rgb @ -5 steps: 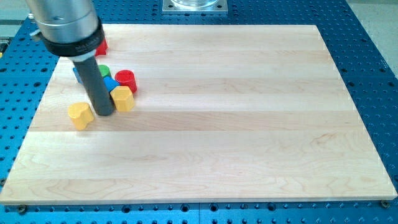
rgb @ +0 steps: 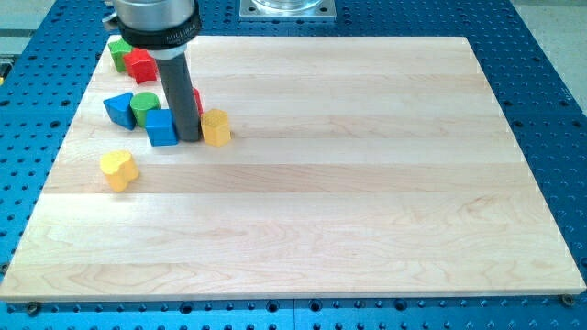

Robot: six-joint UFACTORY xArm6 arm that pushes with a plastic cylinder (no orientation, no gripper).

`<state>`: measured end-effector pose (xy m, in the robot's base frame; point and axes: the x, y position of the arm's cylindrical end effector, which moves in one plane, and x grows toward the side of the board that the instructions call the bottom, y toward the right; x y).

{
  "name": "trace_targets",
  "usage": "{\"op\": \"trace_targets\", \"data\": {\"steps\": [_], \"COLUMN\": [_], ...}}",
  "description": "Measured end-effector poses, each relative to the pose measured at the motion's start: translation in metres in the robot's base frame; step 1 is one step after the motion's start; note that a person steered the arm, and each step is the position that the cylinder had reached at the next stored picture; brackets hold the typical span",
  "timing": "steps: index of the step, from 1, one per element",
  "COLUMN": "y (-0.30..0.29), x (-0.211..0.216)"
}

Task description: Move the red circle into the yellow hexagon

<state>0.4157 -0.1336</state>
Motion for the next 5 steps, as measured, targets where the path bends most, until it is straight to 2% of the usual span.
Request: {"op": "trace_targets", "data": {"steps": [2, 5], "y": [-0.025, -0.027], "x": [-0.009, -0.085]}}
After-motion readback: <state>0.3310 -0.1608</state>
